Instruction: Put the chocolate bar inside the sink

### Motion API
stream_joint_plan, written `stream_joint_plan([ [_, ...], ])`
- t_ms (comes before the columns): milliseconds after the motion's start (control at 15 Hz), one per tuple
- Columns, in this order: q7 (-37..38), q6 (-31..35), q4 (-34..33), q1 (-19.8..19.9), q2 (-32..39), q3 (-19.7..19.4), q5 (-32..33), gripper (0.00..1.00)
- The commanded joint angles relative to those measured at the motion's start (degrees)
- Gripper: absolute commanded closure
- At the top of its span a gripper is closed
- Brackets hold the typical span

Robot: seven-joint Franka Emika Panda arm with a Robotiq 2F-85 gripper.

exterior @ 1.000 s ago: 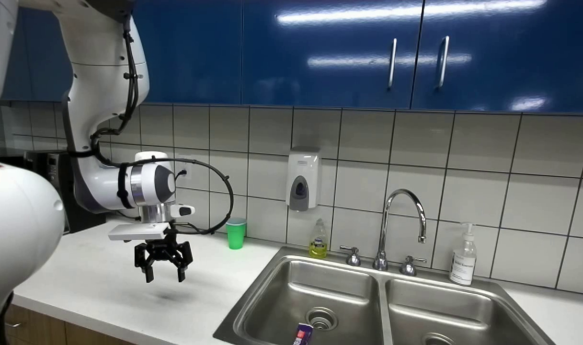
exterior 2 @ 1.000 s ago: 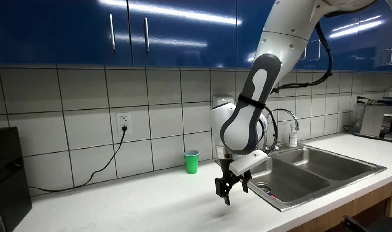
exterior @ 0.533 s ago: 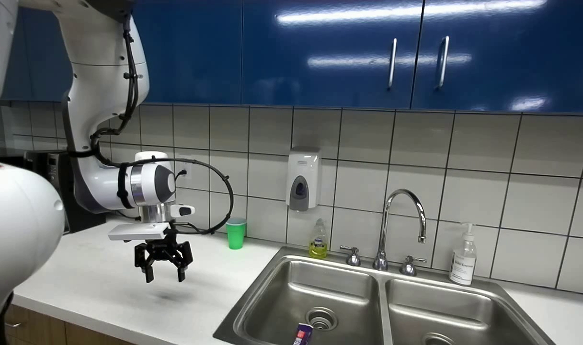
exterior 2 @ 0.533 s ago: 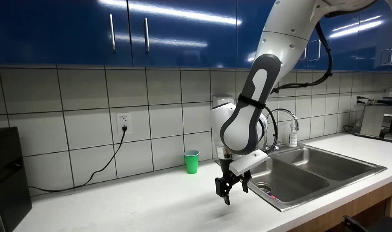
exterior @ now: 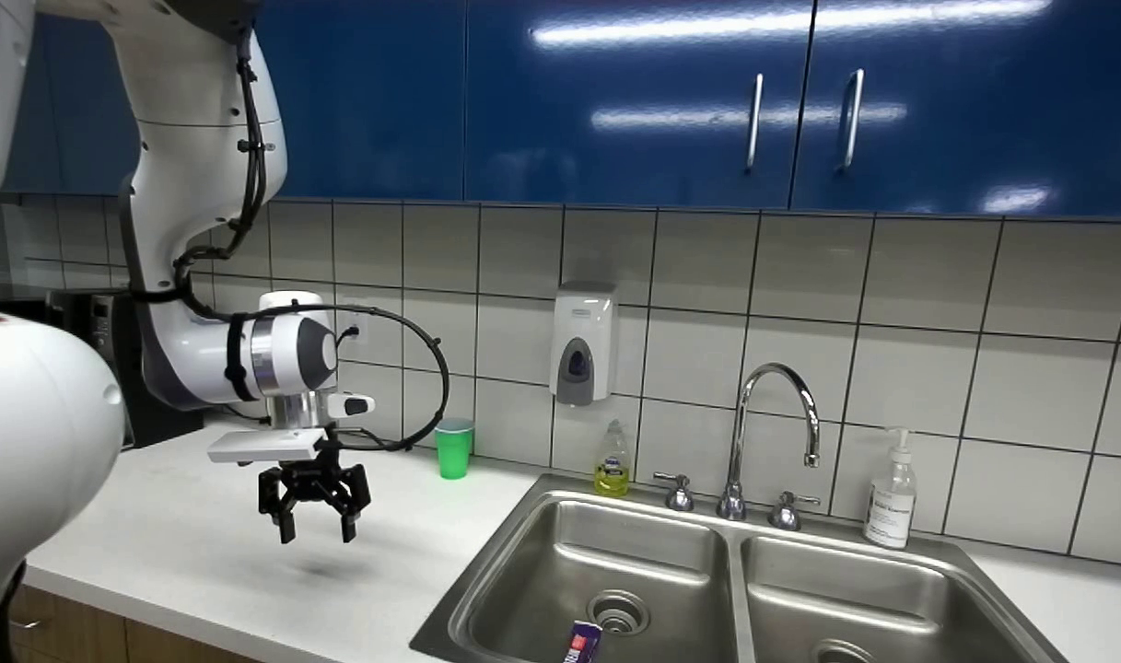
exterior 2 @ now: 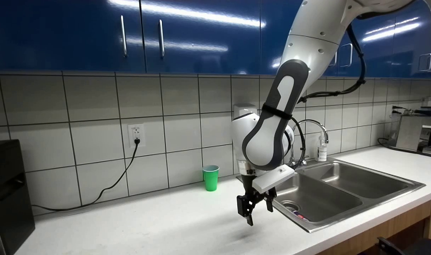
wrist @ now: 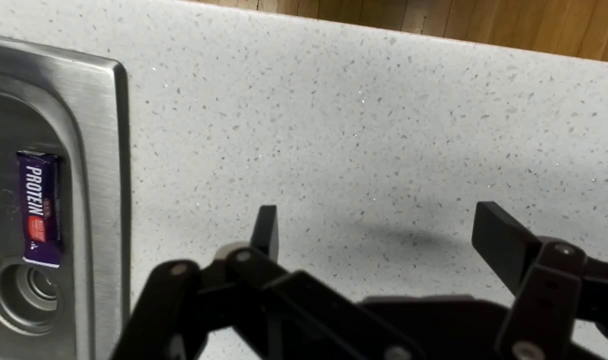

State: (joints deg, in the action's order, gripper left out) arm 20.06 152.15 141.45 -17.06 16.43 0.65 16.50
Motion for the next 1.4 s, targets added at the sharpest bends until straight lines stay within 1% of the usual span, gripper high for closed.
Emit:
stream_joint_plan([
  [0,2.3,0.67,3.27,-0.43,-3.52,-0.02,1.23,0.0],
  [467,0.77,0.24,9.51,0.76,-9.01,1.89,-0.41,0.0],
  [733,1.24,-0.17,11.54,0.95,-11.13,2.42,0.52,0.0],
  [800,0.18,0.17,9.17,1.41,-7.89,2.47,0.23,0.0],
  [1333,0.17,0.16,10.19,1.58,-9.0,2.75,0.22,0.0],
])
